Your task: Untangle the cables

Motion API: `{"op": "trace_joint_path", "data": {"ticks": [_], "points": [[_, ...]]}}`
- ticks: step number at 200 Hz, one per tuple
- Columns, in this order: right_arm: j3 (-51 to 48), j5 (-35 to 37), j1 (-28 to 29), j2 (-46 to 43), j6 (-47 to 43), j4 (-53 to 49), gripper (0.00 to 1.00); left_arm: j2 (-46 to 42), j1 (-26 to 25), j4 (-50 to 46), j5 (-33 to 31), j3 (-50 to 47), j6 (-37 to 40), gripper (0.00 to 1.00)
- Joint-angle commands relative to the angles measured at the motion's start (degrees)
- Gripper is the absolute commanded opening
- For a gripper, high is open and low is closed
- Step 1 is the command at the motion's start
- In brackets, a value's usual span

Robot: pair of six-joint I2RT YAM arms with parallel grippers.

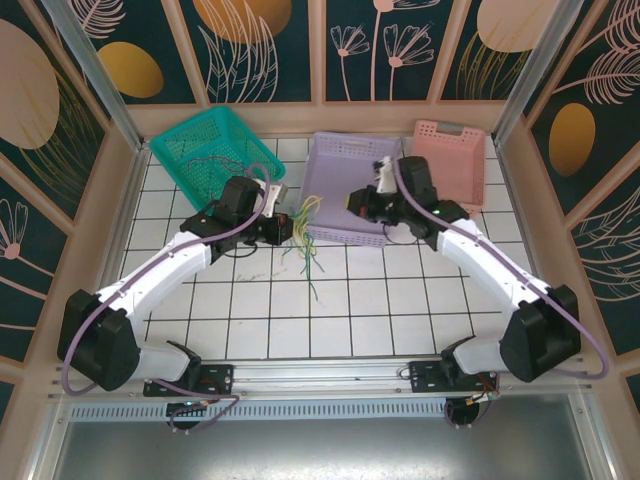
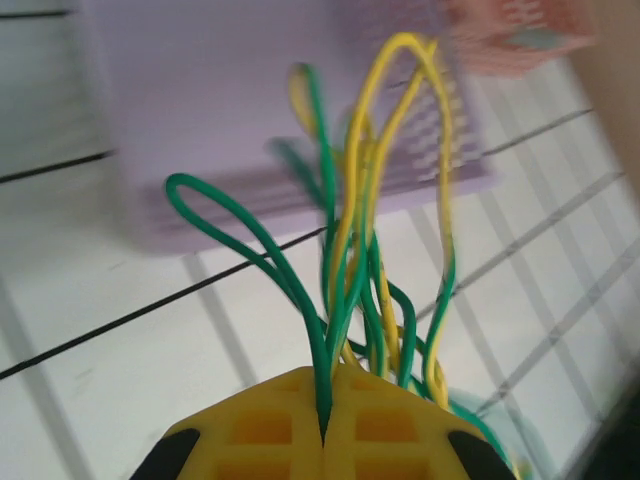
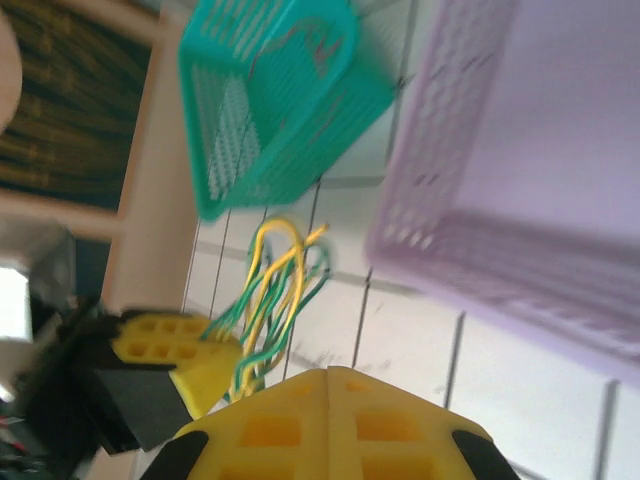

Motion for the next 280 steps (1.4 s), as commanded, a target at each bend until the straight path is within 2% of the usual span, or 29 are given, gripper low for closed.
{"op": "trace_joint_path", "data": {"ticks": [1,30,49,57,74,90,113,136,183,208,225,240,249,253,267,280], "points": [[0.1,6.8,-4.5,-4.9,1.4,-1.2,0.0,1.2,1.2,-10.1,-9.9,-0.5,3.4,0.0],[0.2,6.9,-7.0,-6.6,0.0,-3.6,0.0,0.6,1.1,-11.3,-12.3,-1.0,4.0,0.0],[-0.8,4.1,-6.9,-6.7,-1.2,-3.6,0.0,-1.6,1.1,-9.3,-10.2,-1.9,3.7,0.0],[-1.9,1.1,-6.6,-6.2,-1.5,-2.7,0.0,-2.9,1.1,-7.6,-7.3,-2.4,3.6,0.0],[-4.2,-5.2,-4.1,-4.5,-1.7,-0.3,0.0,-4.8,1.1,-4.3,-3.0,-2.5,2.7,0.0],[-4.5,-6.1,1.2,-2.2,-2.4,-0.3,0.0,-4.7,1.1,-3.2,-0.8,-2.4,1.5,0.0],[-5.4,-10.6,7.4,2.7,-0.8,3.3,0.24,-3.6,1.2,0.1,5.7,-1.5,-0.9,0.0],[-6.6,-15.5,9.8,5.8,2.0,9.6,0.39,-2.8,1.1,1.7,7.3,-0.6,-3.2,0.0],[-4.3,-17.4,11.2,9.1,0.7,8.9,0.43,-1.9,1.2,3.0,8.5,-0.2,-4.7,0.0],[-2.6,-17.8,12.1,10.8,0.5,8.8,0.42,-2.0,1.1,3.8,8.4,-0.4,-5.2,0.0],[-2.3,-17.4,12.3,11.6,1.0,9.4,0.36,-1.9,1.1,4.3,8.7,-0.5,-5.5,0.0],[-1.8,-16.7,12.3,12.1,1.1,9.3,0.17,-1.9,1.1,4.4,8.6,-0.6,-5.6,0.0],[-1.5,-15.1,12.3,12.1,0.8,8.3,0.01,-2.0,1.1,4.1,7.9,-0.6,-5.6,0.0],[-1.5,-14.4,12.3,11.9,0.7,7.9,0.0,-2.1,1.2,3.8,7.5,-0.6,-5.6,0.0],[-2.0,-12.1,11.8,10.6,0.2,6.9,0.0,-2.3,1.1,2.0,3.5,-0.4,-5.5,0.0],[-3.6,-10.4,10.5,8.6,-0.1,5.8,0.0,-2.3,1.1,-1.8,-4.8,0.6,-5.7,0.0]]}}
